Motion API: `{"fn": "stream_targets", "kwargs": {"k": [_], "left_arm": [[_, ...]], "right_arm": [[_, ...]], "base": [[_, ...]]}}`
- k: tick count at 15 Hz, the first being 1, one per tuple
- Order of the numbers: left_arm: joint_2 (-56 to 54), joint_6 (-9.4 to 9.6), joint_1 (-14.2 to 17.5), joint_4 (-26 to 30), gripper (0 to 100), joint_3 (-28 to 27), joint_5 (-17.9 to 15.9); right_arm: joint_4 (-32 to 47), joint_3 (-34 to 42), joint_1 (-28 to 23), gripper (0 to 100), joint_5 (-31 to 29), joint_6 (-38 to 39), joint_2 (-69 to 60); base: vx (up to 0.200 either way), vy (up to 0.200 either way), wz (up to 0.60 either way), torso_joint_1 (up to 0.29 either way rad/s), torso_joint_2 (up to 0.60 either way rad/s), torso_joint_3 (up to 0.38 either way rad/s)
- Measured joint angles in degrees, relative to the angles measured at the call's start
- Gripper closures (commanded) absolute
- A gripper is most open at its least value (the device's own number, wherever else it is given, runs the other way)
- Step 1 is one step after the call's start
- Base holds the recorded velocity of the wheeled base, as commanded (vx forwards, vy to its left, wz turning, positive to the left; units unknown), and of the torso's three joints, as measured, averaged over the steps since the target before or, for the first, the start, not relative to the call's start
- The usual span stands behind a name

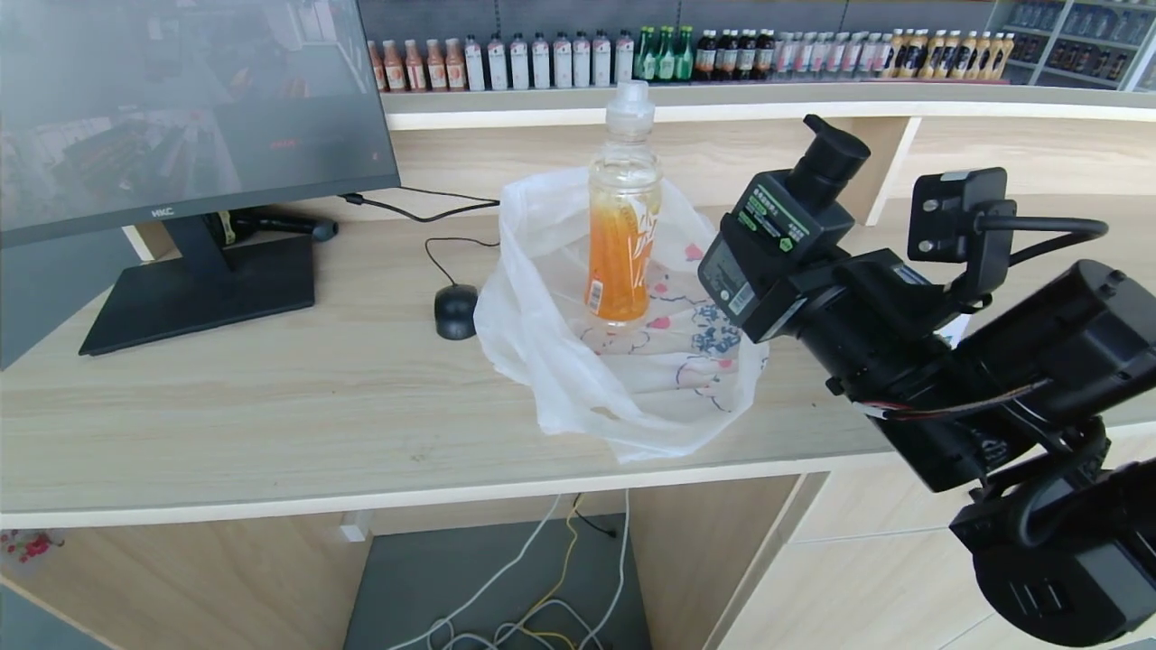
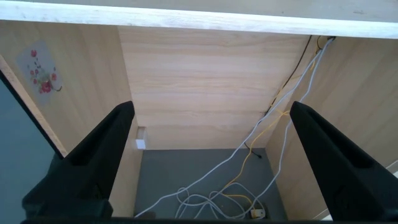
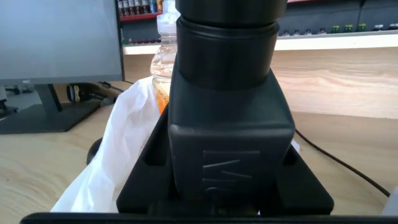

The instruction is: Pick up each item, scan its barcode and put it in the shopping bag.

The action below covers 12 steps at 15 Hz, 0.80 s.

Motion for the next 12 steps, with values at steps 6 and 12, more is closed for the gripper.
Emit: {"fn": "stream_targets", "kwargs": {"k": [6, 12], "left_arm": [[0.00, 0.00, 0.00, 0.00, 0, 0.00, 0.00], [0.00, 0.00, 0.00, 0.00, 0, 0.00, 0.00]], "right_arm": [[0.00, -4.61, -2.88, 100, -0.04, -0.77, 5.27], [0.02, -8.81, -6.68, 100, 0.22, -0.99, 9.73]], "base": [[0.000, 0.000, 0.00, 0.000, 0.00, 0.000], [0.000, 0.000, 0.00, 0.000, 0.00, 0.000]]}}
